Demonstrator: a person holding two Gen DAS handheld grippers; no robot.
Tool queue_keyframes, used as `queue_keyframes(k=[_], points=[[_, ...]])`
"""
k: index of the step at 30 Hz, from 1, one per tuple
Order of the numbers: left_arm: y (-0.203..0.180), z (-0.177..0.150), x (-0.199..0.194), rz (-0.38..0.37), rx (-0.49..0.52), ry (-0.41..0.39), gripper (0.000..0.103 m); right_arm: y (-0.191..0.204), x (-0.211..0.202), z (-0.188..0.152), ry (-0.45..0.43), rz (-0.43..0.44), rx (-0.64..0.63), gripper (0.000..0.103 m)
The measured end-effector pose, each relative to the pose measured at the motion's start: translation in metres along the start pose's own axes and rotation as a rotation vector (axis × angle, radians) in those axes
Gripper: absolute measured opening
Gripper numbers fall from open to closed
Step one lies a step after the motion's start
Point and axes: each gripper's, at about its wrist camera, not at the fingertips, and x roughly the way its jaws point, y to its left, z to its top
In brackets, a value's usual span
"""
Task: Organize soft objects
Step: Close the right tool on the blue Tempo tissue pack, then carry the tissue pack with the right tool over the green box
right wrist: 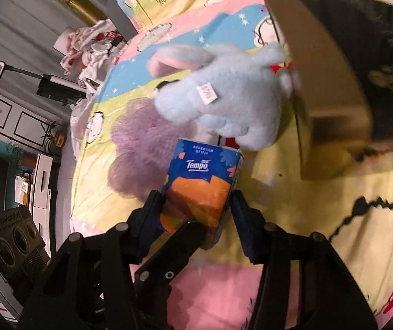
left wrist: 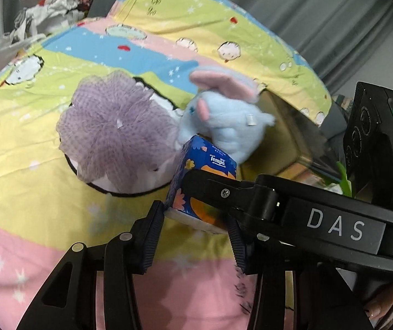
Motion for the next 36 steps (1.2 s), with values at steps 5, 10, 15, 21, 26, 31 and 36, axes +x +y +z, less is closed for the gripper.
queue_keyframes(k=[5,10,15,21,26,31,36], points=[[-0.017,-0.01,-0.021,-0.01,0.057,-0.045,0.046,0.005,-0.026,-0.014,-0.064,0.013,-0.035,0.052],[-0.035,-0.015,-0.026,-0.008,0.103,-0.076,0.046,-0.002,-0.045,-0.024,-0.114,0.031,-0.031,0.052],[-0.053,-0.02,-0.029,0.006,0.145,-0.104,0.046,-0.011,-0.06,-0.031,-0.159,0.046,-0.047,0.052],[-0.082,-0.027,-0.036,0.017,0.207,-0.133,0.046,-0.019,-0.085,-0.037,-0.215,0.054,-0.07,0.052],[-0.116,-0.027,-0.044,0.026,0.251,-0.184,0.046,-0.032,-0.114,-0.037,-0.264,0.087,-0.063,0.052],[-0.152,-0.033,-0.045,0.011,0.31,-0.2,0.046,-0.05,-0.144,-0.042,-0.321,0.082,-0.057,0.052],[-0.185,-0.036,-0.044,-0.001,0.368,-0.224,0.046,-0.073,-0.172,-0.046,-0.381,0.099,-0.027,0.052]])
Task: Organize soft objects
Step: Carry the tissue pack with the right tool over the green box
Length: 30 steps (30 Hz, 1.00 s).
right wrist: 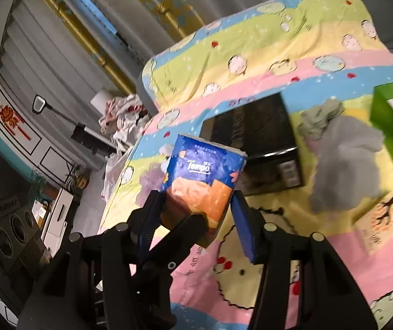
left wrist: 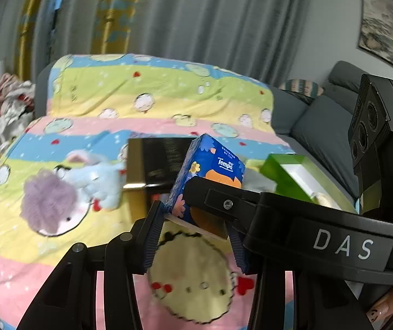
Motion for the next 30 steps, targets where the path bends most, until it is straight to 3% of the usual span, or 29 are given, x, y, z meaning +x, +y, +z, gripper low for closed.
queue_keyframes(k=[6,16,30], points=[[-0.037,0.007,0.013,-0.038,0.056,-0.006,0.046,-0.026,-0.026,0.007,-0.047,-0.015,0.036,0.052],[-0.106,0.017,0.055,-0.162,0.138,0.033,0.046,-0.095,-0.075,0.019,-0.112,-0.11,0.146,0.053],[-0.192,0.01,0.122,-0.39,0.222,0.168,0.045,-0.179,-0.131,0.017,-0.193,-0.33,0.307,0.053]])
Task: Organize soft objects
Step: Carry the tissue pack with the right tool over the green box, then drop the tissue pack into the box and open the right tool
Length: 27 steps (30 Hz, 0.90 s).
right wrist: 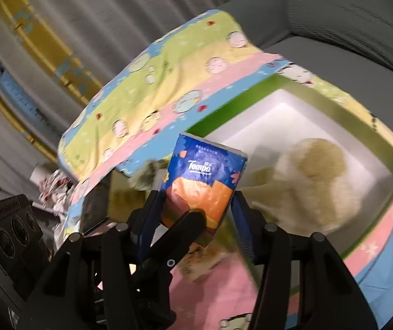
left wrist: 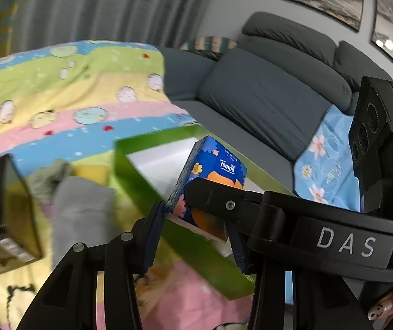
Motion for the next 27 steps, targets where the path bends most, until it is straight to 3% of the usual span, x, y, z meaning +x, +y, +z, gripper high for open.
queue_keyframes(k=[6,16,27], points=[[-0.015,0.006,0.034,-0.063,0.024,0.075,0.045,-0.029,-0.003,0.008,-0.018,-0.062,0.071,0.053],[-0.027,0.004,0.077,-0.096,0.027,0.192,0.045,-0.068,0.008,0.012,0.016,-0.106,0.175,0.052],[-0.031,0.006,0.089,-0.101,0.028,0.223,0.045,-0.079,0.011,0.016,0.001,-0.113,0.216,0.05]])
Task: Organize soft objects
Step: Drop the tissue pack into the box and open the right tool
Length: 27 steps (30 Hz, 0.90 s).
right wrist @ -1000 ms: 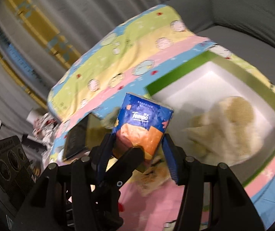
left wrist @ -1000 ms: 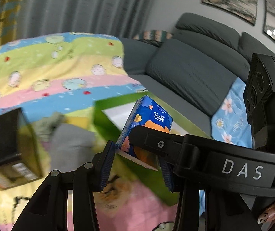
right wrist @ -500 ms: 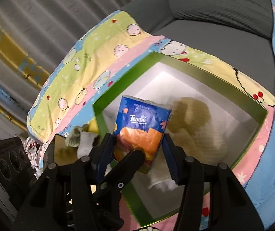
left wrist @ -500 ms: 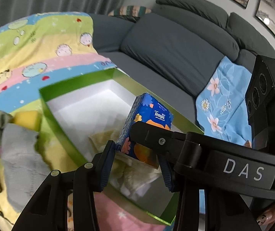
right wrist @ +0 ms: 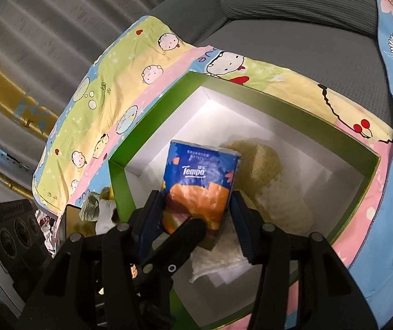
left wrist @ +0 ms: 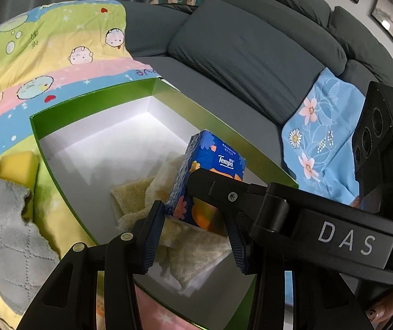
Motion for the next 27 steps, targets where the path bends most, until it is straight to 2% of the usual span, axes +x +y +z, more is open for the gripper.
queue_keyframes(k=[5,7,8,10,12,16,21,24,27], points=[[0.002,-0.001,-0.009,0.011,-0.006,-0.025,0.045,0.003,-0.005,0.0,-0.027,-0.008,-0.012,0.053],[0.003,0.0,-0.017,0.014,-0.011,-0.038,0.046,0.004,-0.011,0.001,-0.059,-0.001,-0.01,0.068],[0.005,0.0,-0.021,0.018,-0.016,-0.045,0.049,0.004,-0.014,0.001,-0.076,0.007,-0.01,0.072],[0.01,-0.002,-0.032,0.023,-0.036,-0.064,0.07,0.007,-0.019,0.0,-0.103,0.019,-0.02,0.074],[0.017,-0.004,-0.046,0.02,-0.063,-0.094,0.078,0.012,-0.023,-0.001,-0.12,0.026,-0.036,0.079],[0.034,-0.011,-0.076,0.015,-0.122,-0.13,0.079,0.026,-0.032,-0.006,-0.153,0.057,-0.074,0.09],[0.052,-0.026,-0.12,0.096,-0.164,-0.183,0.079,0.05,-0.04,-0.015,-0.18,0.087,-0.135,0.093],[0.068,-0.041,-0.15,0.142,-0.213,-0.212,0.089,0.07,-0.042,-0.024,-0.18,0.103,-0.19,0.094],[0.087,-0.059,-0.184,0.185,-0.276,-0.267,0.089,0.087,-0.044,-0.034,-0.175,0.123,-0.229,0.094]])
